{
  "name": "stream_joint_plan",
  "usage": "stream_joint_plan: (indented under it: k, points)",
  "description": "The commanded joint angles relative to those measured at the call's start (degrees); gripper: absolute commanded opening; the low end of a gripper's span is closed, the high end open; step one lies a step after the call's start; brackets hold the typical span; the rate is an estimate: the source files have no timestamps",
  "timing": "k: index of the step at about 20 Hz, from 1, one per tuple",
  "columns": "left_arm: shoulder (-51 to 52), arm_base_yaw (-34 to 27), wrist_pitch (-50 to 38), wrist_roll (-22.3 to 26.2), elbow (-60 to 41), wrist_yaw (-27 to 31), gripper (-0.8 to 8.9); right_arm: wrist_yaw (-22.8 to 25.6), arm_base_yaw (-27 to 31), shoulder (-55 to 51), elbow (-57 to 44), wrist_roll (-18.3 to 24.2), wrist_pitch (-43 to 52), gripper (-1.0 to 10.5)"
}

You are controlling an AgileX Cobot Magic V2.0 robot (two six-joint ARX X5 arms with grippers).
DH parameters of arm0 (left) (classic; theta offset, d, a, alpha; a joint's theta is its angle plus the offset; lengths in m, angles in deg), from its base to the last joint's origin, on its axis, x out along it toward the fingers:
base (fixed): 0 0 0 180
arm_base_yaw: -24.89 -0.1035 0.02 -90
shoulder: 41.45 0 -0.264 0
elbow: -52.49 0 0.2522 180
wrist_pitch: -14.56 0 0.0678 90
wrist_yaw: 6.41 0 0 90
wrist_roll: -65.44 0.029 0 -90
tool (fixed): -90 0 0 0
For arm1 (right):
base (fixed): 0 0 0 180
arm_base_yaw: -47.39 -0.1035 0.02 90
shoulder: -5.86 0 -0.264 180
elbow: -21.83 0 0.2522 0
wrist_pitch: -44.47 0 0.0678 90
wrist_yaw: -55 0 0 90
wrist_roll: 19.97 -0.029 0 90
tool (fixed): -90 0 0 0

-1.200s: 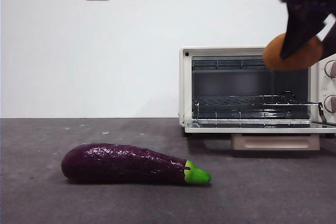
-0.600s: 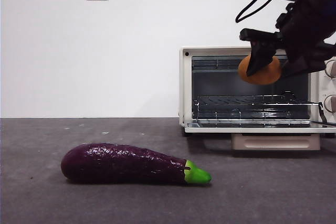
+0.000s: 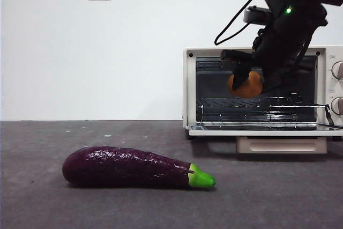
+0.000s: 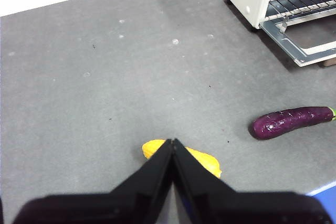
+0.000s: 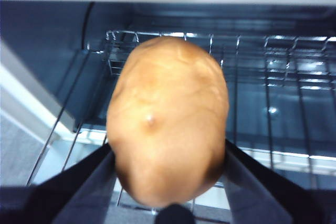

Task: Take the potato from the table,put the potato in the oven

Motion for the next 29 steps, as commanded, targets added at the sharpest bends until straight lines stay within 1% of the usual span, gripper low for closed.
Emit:
stream_joint_plan:
  k: [1,2,3,4,9,10,12,13,15,17,19,22,24,27,29]
  points:
    - [0.13,0.07,-0.28,-0.37,-0.26,0.2,-0.08,0.72,0.02,1.25,0.57,-1.68,0.44,1.5]
    - [0.13,0.07,-0.28,-0.37,-0.26,0.2,-0.08,1.57,0.02,1.53,0.59,-1.77,0.46,2.3]
    - [0.13,0.07,-0.28,-0.37,-0.26,0.2,-0.08,1.86,0.02,1.62,0.59,-1.75,0.42,2.7]
    - [0.13,0.07,-0.26,-0.37,-0.26,0.22,-0.08,1.97,0.02,1.73,0.59,-1.75,0.44,2.9]
    - [0.11,0.07,-0.28,-0.39,-0.26,0.2,-0.08,2.01,0.02,1.88,0.59,-1.9,-0.42,3.0]
    - [0.11,0.07,-0.28,-0.39,-0.26,0.2,-0.08,2.03,0.02,1.88,0.59,-1.95,-0.5,3.3]
    - [0.11,0.07,-0.28,-0.39,-0.26,0.17,-0.08,3.23,0.02,1.9,0.59,-1.97,-0.37,5.5]
    - [0.11,0.07,-0.28,-0.39,-0.26,0.2,-0.08,3.72,0.02,1.9,0.59,-1.97,-0.42,5.8]
    - [0.0,0.07,-0.26,-0.39,-0.26,0.17,-0.08,3.93,0.02,1.73,0.92,-1.97,-0.9,5.8]
    - [-0.39,0.07,-0.28,-0.39,-0.26,0.17,-0.08,4.55,0.02,-0.17,2.93,-1.97,-6.12,5.8]
    - [-1.18,0.07,-0.28,-0.39,-0.26,0.2,-0.05,5.51,-0.07,-3.39,5.86,-1.95,-13.42,5.8]
    - [-3.45,0.07,-0.28,-0.42,-0.26,0.24,-0.05,5.4,-0.09,-8.74,10.29,-2.34,-29.11,5.8]
    - [-6.54,0.07,-0.28,-0.61,-0.26,0.22,-0.05,5.29,-0.15,-13.75,10.67,-1.46,-36.57,5.7]
    - [-13.14,0.07,-0.94,-2.89,-0.26,0.2,-0.05,4.94,-0.15,-21.9,10.67,-0.87,-47.45,5.7]
    - [-18.01,0.04,-5.38,-2.82,-0.26,-0.17,-0.06,4.94,-0.15,-27.12,10.67,0.74,-52.35,5.6]
